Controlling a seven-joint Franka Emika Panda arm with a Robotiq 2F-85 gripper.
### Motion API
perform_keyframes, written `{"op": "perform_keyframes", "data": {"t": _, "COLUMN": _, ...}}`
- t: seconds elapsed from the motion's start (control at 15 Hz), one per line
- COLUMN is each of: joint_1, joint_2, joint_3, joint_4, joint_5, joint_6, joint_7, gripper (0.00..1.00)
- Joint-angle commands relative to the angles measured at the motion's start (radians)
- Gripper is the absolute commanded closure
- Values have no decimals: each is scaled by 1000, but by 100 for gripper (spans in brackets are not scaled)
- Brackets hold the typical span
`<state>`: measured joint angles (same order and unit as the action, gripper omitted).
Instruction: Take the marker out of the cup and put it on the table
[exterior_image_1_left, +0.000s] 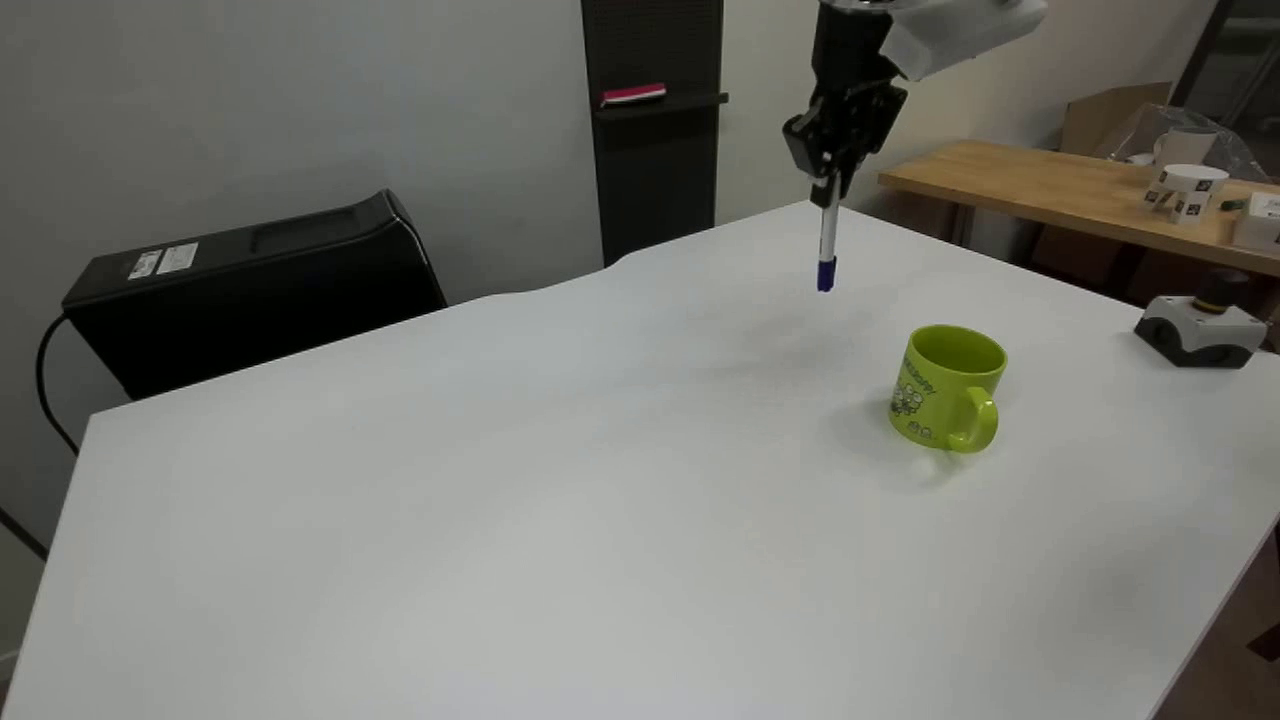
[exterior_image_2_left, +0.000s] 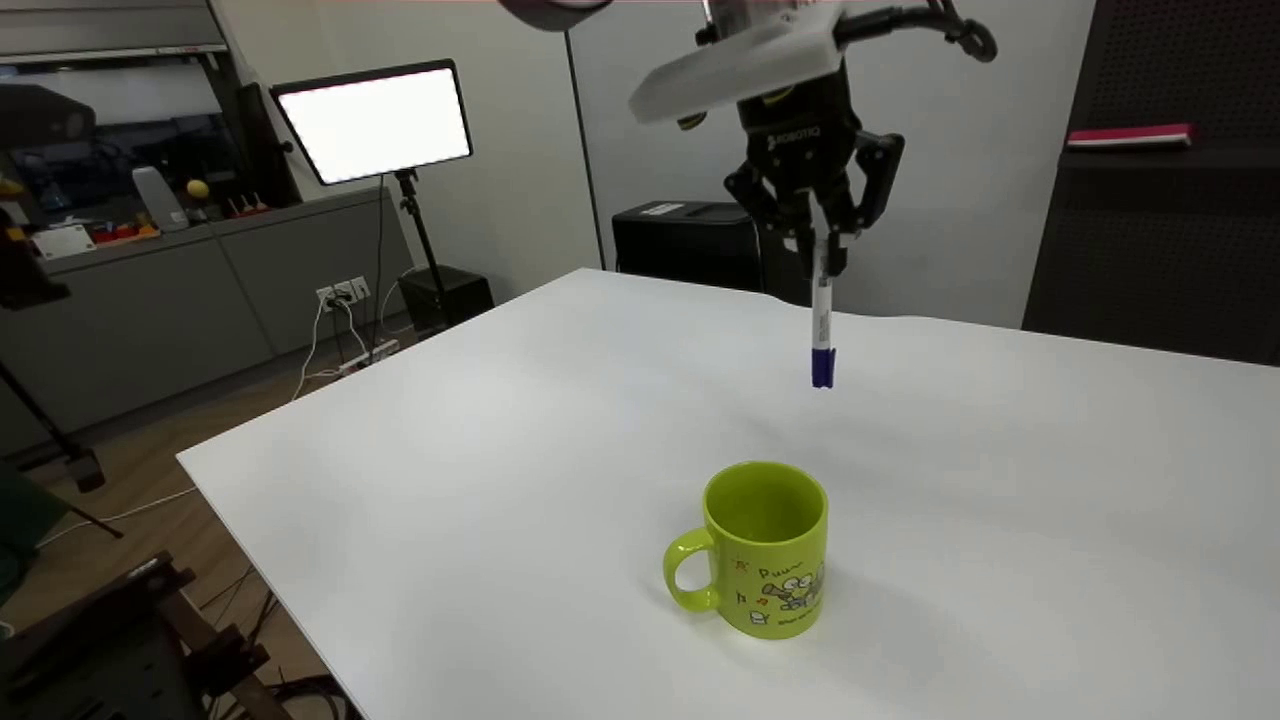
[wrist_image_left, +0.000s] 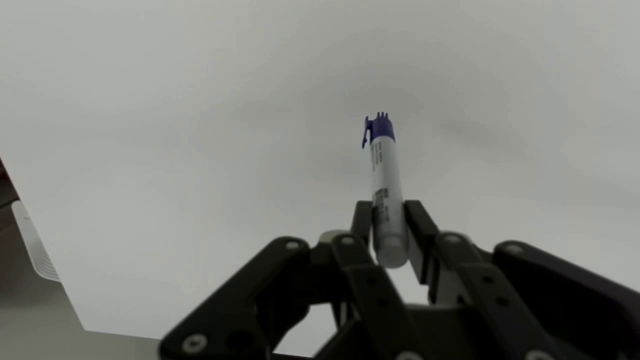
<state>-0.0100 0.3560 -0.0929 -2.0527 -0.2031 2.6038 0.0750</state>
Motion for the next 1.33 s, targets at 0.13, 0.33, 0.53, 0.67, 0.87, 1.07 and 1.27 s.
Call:
{"op": "perform_keyframes", "data": {"t": 0.13, "joint_1": 34, "joint_2": 33, "joint_3": 14, "joint_4": -174, "joint_5": 12, "joint_6": 386, "joint_7": 13, "gripper": 95}}
{"op": "perform_keyframes", "data": {"t": 0.33, "joint_1": 77, "joint_2": 67, "joint_3": 9, "joint_4": -224, "joint_5": 25, "joint_6": 512, "joint_7": 2, "gripper": 95}}
{"op": "perform_keyframes", "data": {"t": 0.53, "joint_1": 113, "joint_2": 84, "joint_3": 6, "joint_4": -250, "joint_5": 50, "joint_6": 575, "joint_7": -15, "gripper": 95}}
{"op": "perform_keyframes", "data": {"t": 0.67, "joint_1": 139, "joint_2": 90, "joint_3": -9, "joint_4": -255, "joint_5": 63, "joint_6": 578, "joint_7": -19, "gripper": 54}}
{"op": "perform_keyframes", "data": {"t": 0.87, "joint_1": 147, "joint_2": 94, "joint_3": -8, "joint_4": -254, "joint_5": 81, "joint_6": 564, "joint_7": -29, "gripper": 39}}
{"op": "perform_keyframes", "data": {"t": 1.07, "joint_1": 148, "joint_2": 94, "joint_3": -11, "joint_4": -249, "joint_5": 88, "joint_6": 543, "joint_7": -38, "gripper": 19}}
{"op": "perform_keyframes", "data": {"t": 1.27, "joint_1": 90, "joint_2": 58, "joint_3": 43, "joint_4": -231, "joint_5": 86, "joint_6": 375, "joint_7": -82, "gripper": 2}}
